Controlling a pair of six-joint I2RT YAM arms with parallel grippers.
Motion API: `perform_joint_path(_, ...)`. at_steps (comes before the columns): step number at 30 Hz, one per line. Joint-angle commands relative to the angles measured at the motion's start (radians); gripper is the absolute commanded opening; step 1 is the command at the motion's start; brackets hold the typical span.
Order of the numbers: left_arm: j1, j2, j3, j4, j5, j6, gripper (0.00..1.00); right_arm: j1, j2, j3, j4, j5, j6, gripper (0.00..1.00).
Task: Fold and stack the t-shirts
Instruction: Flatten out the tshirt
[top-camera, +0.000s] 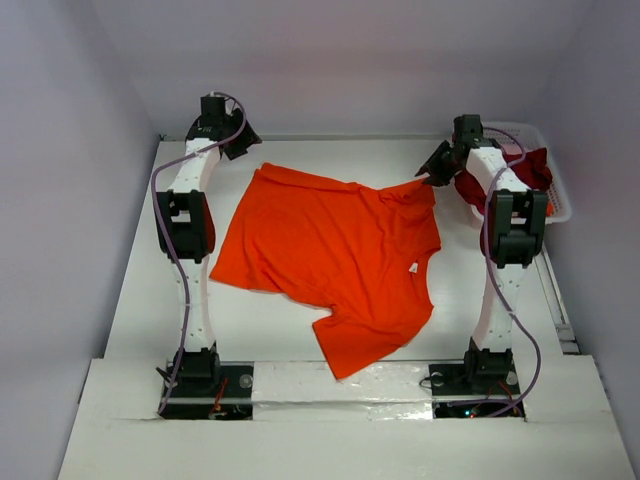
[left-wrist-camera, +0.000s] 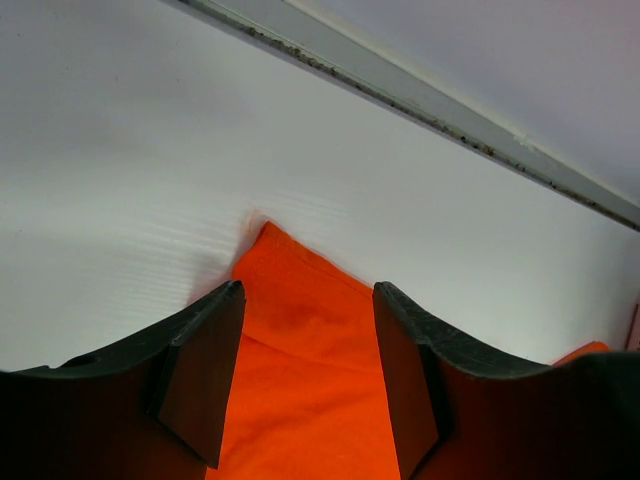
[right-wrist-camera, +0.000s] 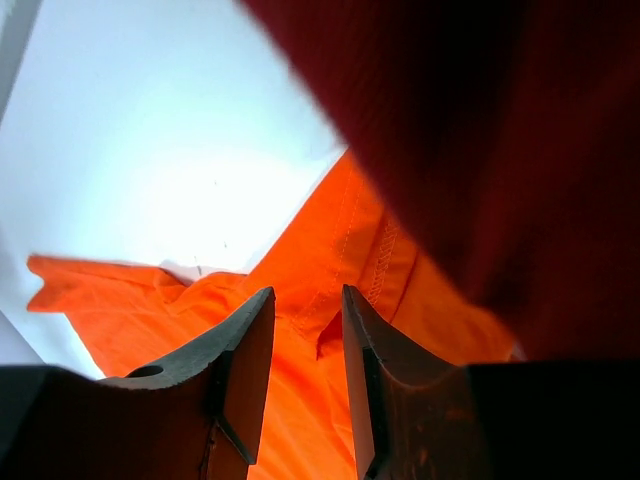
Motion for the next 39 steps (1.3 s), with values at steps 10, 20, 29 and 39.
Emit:
perform_joint_path(10,-0.001,-0.062,0.026,-0.005,0.002,0.017,0.5,0.088,0.007,0.069,-0.032,0.022,-0.1,0.38)
perform_joint_path(20,-0.001,-0.072,0.032,-0.008,0.0,0.023,0.5,0.106,0.013,0.035,-0.014,0.034,-0.08,0.37)
perform_joint_path(29,-0.001,-0.068,0.037,-0.008,0.003,0.02,0.5,0.106,-0.047,-0.005,-0.009,0.094,-0.054,0.37)
perform_joint_path(39,-0.001,-0.075,0.038,-0.011,0.005,0.021,0.5,0.115,-0.063,-0.081,0.02,0.095,-0.042,0.36)
